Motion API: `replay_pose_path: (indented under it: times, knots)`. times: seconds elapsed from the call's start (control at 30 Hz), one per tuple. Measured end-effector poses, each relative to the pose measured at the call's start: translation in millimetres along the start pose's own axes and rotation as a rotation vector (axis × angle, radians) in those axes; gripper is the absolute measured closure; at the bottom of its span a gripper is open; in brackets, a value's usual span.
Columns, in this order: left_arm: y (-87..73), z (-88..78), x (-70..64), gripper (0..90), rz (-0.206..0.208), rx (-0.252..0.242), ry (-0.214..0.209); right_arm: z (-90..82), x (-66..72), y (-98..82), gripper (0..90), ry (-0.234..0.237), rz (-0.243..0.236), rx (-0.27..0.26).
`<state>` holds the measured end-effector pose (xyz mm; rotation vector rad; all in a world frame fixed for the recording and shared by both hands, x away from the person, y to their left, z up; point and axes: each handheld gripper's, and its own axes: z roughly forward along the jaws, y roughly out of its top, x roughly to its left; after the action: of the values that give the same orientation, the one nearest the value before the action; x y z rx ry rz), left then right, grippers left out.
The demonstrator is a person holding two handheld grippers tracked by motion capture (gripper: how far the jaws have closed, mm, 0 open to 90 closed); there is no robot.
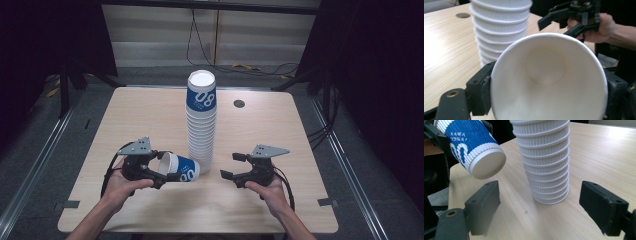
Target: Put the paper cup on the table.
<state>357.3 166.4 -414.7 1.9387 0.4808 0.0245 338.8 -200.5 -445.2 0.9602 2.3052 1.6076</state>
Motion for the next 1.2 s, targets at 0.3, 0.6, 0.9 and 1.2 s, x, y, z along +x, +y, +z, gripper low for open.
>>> replay_pose_path:
  times: [0.3, 0.6, 0.9, 1.2]
  knots:
    - [-6.1, -19.5, 15.2, 18.2, -0.014, 0.032, 0.132, -10.7, 2.9, -0.3, 16.0, -0.095, -0.003, -0.063]
    - [-0.5, -33.2, 31.7, 18.2, -0.027, 0.087, 0.212, -15.6, -1.9, -3.2, 13.5, -0.141, 0.011, -0.051]
    - [3.3, -43.5, 43.2, 18.2, -0.053, 0.160, 0.232, -23.6, 8.1, -10.3, 13.7, -0.316, -0.062, -0.074]
    - [6.2, -42.3, 61.4, 18.2, -0.072, 0.236, 0.316, -22.5, 4.2, -18.3, 13.5, -0.321, -0.030, -0.033]
